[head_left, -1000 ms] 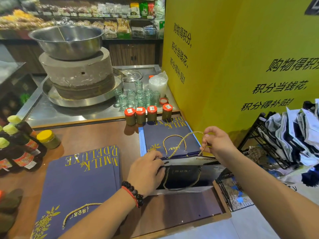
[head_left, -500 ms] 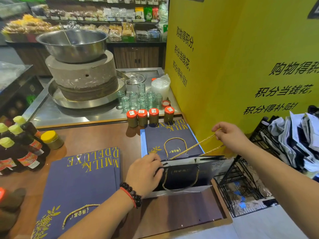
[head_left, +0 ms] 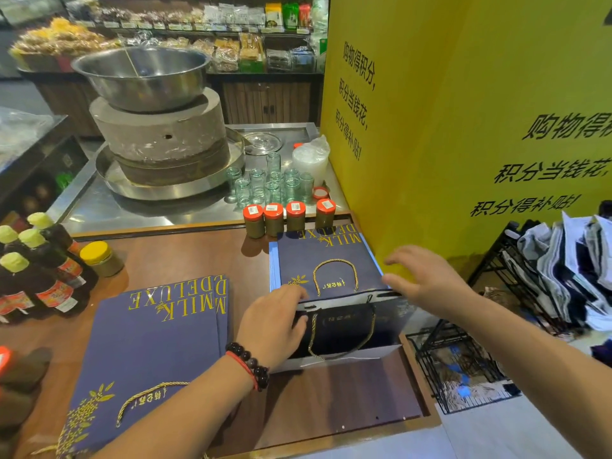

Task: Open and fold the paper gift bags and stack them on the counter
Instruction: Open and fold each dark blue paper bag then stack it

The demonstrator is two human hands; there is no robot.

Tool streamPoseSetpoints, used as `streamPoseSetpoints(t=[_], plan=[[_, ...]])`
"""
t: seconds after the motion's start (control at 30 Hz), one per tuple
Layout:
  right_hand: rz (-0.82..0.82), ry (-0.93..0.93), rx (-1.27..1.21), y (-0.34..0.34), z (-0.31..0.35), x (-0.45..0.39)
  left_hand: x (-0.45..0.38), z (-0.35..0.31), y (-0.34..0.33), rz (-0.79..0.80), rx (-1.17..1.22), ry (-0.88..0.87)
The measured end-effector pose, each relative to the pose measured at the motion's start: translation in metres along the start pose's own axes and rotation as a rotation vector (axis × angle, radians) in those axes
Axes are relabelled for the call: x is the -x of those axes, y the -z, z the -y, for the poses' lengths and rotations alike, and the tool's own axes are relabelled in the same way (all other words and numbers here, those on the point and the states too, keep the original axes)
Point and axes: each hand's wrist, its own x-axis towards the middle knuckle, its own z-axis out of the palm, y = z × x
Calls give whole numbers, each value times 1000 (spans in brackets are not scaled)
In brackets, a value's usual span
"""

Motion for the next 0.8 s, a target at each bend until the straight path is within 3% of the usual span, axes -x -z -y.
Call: streamPoseSetpoints(t=[0.1, 0.2, 0.37, 0.47, 0.57, 0.73, 0.8], plan=[[122, 207, 141, -12, 28, 12, -3, -4, 4, 35, -19, 22], [187, 198, 245, -30, 31, 18, -6, -6, 5, 124, -127, 7], [63, 219, 301, -44, 17, 21, -5, -13, 7, 168, -228, -44], [-72, 248, 273, -53, 7, 25, 2, -16, 1, 109, -192, -99], [-91, 319, 208, -70, -4, 41, 22, -21, -16, 85, -169, -110], [-122, 453, 62, -118, -14, 93, 72, -29, -66, 241, -153, -70], [-58, 448, 48, -149, -21, 113, 93, -30, -88, 309, -122, -31]])
